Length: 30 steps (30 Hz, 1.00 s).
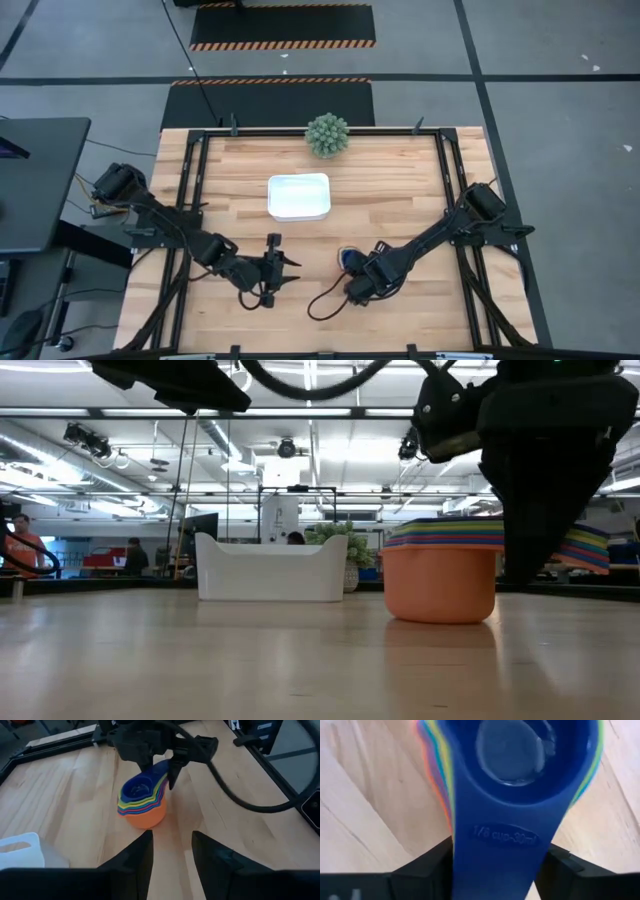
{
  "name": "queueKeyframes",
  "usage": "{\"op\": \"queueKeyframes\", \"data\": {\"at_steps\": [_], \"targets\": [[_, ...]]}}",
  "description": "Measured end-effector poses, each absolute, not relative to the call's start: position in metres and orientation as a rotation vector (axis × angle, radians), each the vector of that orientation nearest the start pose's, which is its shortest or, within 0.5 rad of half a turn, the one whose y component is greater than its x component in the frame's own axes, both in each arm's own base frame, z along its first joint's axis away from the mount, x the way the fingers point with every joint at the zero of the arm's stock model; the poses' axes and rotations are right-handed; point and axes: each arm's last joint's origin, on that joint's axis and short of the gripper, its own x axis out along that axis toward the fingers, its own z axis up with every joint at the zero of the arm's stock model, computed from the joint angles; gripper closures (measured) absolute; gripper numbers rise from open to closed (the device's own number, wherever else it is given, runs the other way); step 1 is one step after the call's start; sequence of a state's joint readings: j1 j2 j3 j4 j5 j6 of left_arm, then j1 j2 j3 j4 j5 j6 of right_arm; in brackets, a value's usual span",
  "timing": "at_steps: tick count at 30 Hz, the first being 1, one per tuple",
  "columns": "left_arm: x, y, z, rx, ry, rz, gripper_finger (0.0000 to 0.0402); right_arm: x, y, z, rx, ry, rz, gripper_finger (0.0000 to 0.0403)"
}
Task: Nest measuring cups in basket
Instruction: Put the stacked measuring cups into the white bin
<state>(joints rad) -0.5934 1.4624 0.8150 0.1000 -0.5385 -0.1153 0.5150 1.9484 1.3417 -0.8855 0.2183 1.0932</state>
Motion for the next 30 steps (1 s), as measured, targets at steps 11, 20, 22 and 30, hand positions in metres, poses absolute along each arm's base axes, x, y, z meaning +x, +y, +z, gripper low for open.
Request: {"op": "queueKeyframes", "data": {"at_steps": [11, 20, 22, 30], "targets": [[0.254, -0.162, 0.221, 0.171, 0.451, -0.045, 0.0260, 0.318, 0.166, 0.162, 0.283, 1.365, -0.435, 0.0232], [0.252, -0.163, 0.220, 0.129, 0.465, -0.039, 0.0260, 0.321, 0.160, 0.162, 0.212, 1.381, -0.379, 0.0235], [0.251, -0.165, 0.220, 0.134, 0.467, -0.045, 0.0260, 0.321, 0.159, 0.162, 0.186, 1.387, -0.360, 0.0236], [0.238, -0.157, 0.225, 0.280, 0.455, 0.090, 0.0260, 0.329, 0.145, 0.162, 0.031, 1.387, -0.273, 0.0237]]}}
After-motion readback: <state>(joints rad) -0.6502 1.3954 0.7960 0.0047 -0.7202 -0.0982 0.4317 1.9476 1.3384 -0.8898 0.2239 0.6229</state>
